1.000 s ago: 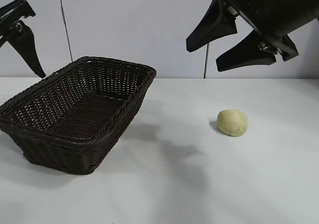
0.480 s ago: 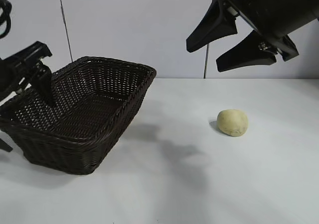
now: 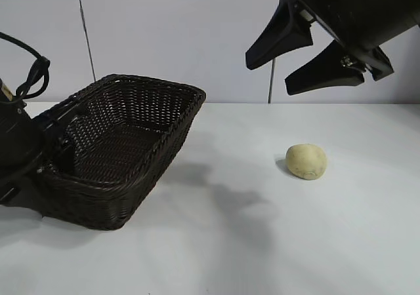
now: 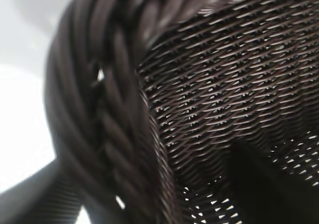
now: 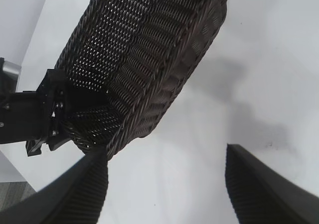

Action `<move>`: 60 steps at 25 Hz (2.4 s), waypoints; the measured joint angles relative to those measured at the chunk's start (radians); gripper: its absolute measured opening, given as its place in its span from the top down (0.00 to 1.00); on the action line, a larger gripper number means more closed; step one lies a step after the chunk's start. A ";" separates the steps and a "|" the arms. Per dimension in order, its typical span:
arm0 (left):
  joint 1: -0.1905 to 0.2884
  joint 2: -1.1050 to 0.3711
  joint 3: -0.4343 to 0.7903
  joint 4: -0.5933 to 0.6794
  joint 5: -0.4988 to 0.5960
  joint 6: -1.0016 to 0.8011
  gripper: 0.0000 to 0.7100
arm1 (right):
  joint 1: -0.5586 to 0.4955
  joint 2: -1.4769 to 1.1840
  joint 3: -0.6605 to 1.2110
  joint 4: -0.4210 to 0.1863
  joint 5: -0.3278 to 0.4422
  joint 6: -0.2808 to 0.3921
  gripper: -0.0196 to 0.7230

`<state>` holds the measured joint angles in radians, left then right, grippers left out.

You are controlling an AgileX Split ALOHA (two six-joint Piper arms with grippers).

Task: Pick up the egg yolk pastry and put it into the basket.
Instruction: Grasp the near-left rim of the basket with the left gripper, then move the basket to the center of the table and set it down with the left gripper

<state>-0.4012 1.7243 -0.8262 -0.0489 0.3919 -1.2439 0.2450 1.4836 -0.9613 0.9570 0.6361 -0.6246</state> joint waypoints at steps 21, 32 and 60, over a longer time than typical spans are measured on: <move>0.049 0.004 -0.207 -0.086 0.209 0.211 0.86 | 0.000 0.000 0.000 -0.015 0.000 0.000 0.32; 0.201 0.013 -0.352 -0.272 0.374 0.820 0.86 | 0.000 0.000 0.000 -0.016 0.001 0.000 0.32; 0.204 0.303 -0.607 -0.348 0.593 1.385 0.86 | 0.000 0.000 0.000 -0.016 0.001 0.003 0.32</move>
<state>-0.1970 2.0276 -1.4332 -0.3971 0.9850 0.1408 0.2450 1.4836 -0.9613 0.9412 0.6370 -0.6214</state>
